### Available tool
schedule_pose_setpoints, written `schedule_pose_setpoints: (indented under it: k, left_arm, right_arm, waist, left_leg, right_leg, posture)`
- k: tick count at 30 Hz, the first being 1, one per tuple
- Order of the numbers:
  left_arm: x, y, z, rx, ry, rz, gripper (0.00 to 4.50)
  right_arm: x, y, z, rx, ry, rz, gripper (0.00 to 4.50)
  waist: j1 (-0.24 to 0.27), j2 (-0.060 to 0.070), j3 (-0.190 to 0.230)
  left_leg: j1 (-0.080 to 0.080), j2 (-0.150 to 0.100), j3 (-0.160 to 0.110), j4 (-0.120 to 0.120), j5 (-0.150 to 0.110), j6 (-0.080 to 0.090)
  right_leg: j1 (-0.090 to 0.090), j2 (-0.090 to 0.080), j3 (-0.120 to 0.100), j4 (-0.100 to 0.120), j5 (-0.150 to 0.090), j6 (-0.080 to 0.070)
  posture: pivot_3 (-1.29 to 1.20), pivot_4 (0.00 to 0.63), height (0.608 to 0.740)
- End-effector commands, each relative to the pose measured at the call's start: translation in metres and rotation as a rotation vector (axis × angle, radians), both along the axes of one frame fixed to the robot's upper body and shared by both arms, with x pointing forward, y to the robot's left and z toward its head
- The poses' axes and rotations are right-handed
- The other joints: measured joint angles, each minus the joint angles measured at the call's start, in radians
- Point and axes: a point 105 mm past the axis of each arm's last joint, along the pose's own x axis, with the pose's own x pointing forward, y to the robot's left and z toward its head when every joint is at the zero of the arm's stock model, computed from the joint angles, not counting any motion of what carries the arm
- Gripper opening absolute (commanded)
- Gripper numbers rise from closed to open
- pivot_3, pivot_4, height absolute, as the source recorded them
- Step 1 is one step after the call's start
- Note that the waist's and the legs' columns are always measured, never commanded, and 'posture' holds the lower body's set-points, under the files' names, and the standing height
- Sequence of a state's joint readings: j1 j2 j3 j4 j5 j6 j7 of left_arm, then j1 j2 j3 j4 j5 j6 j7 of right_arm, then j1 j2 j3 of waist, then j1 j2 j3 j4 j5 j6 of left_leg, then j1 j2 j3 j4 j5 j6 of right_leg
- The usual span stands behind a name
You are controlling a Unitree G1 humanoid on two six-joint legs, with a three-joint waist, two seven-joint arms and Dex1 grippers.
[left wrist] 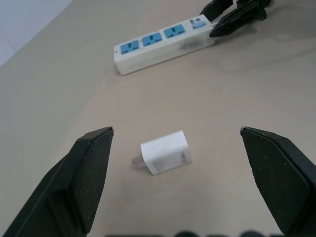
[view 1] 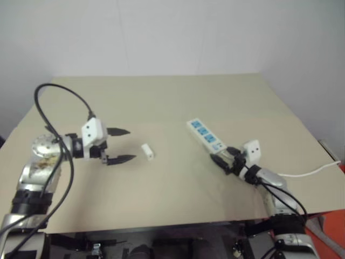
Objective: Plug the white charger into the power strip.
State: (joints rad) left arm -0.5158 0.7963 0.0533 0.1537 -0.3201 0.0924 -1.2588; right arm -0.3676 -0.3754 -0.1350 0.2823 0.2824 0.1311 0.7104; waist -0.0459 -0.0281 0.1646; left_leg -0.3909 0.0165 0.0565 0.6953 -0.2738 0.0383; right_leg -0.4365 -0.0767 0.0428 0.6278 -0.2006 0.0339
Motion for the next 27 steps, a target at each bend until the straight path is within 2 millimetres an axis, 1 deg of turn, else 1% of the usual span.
schedule_pose_setpoints:
  k: [1, 4, 7, 13, 19, 22, 23, 24, 27]
  left_arm:
    - [0.001, 0.0, 0.008, 0.002, -0.029, -0.005, 4.5]
    - [0.001, 0.001, 0.008, 0.004, -0.03, -0.001, 4.5]
    - [0.002, 0.003, 0.009, 0.007, -0.035, 0.001, 4.5]
    - [0.002, 0.004, 0.011, 0.0, -0.038, 0.007, 4.5]
    - [0.001, 0.002, 0.011, -0.005, -0.037, 0.003, 4.5]
    - [0.001, 0.001, 0.012, -0.004, -0.038, -0.004, 4.5]
    - [0.001, 0.0, 0.012, -0.002, -0.041, -0.008, 4.5]
    - [0.002, -0.001, 0.013, -0.002, -0.043, -0.012, 4.5]
    - [0.002, -0.006, 0.017, 0.036, -0.056, -0.058, 4.5]
  right_arm:
    - [0.001, 0.002, 0.011, 0.032, -0.046, -0.014, 4.48]
    - [0.003, 0.004, 0.007, 0.035, -0.046, -0.019, 4.48]
    - [0.004, 0.007, 0.002, 0.001, -0.047, -0.013, 4.48]
    - [0.007, 0.012, -0.005, 0.007, -0.046, -0.011, 4.48]
    - [0.012, 0.013, -0.008, 0.052, -0.025, -0.023, 4.48]
    - [0.012, 0.015, -0.011, 0.057, -0.015, -0.015, 3.96]
    - [0.012, 0.015, -0.012, 0.052, -0.014, -0.013, 3.61]
    - [0.012, 0.016, -0.013, 0.044, -0.012, -0.008, 3.43]
    - [0.011, 0.018, -0.014, 0.027, -0.013, 0.015, 3.42]
  waist:
    - [0.002, 0.0, 0.0]
    - [0.003, 0.0, 0.0]
    - [0.002, 0.0, 0.0]
    - [0.0, 0.0, 0.0]
    - [-0.002, 0.0, 0.0]
    - [-0.002, 0.0, 0.0]
    - [-0.002, 0.0, 0.0]
    - [-0.002, 0.0, 0.0]
    - [0.0, -0.001, 0.0]
  left_leg:
    - [0.0, 0.0, 0.0, 0.0, 0.0, 0.0]
    - [0.0, 0.0, 0.0, 0.0, 0.0, 0.0]
    - [0.0, 0.0, 0.0, 0.0, 0.0, 0.0]
    - [0.0, 0.0, 0.0, 0.0, 0.0, 0.0]
    - [0.001, 0.0, 0.0, 0.0, 0.0, 0.0]
    - [0.001, 0.0, 0.0, 0.0, 0.0, 0.0]
    - [0.001, 0.0, 0.0, 0.0, 0.0, 0.0]
    - [0.001, 0.0, 0.0, 0.0, 0.0, 0.0]
    - [0.001, 0.0, 0.0, 0.0, 0.0, 0.0]
  right_leg:
    - [0.0, 0.0, 0.0, 0.0, 0.0, 0.0]
    - [0.0, 0.0, 0.0, 0.0, 0.0, 0.0]
    - [0.0, 0.0, 0.0, 0.0, 0.0, 0.0]
    - [0.0, 0.0, 0.0, 0.0, 0.0, 0.0]
    - [0.0, 0.0, 0.0, 0.0, 0.0, 0.0]
    - [0.001, 0.0, 0.0, 0.0, 0.0, 0.0]
    - [0.001, 0.0, 0.0, 0.0, 0.0, 0.0]
    - [0.001, 0.0, 0.0, 0.0, 0.0, 0.0]
    - [0.001, 0.0, 0.0, 0.0, 0.0, 0.0]
  posture:
    - [0.0, 0.15, 0.74]
    - [0.0, 0.15, 0.74]
    - [0.0, 0.15, 0.74]
    - [0.0, 0.15, 0.74]
    - [0.0, 0.15, 0.74]
    - [0.0, 0.15, 0.74]
    - [0.0, 0.15, 0.74]
    - [0.0, 0.15, 0.74]
    - [0.0, 0.15, 0.74]
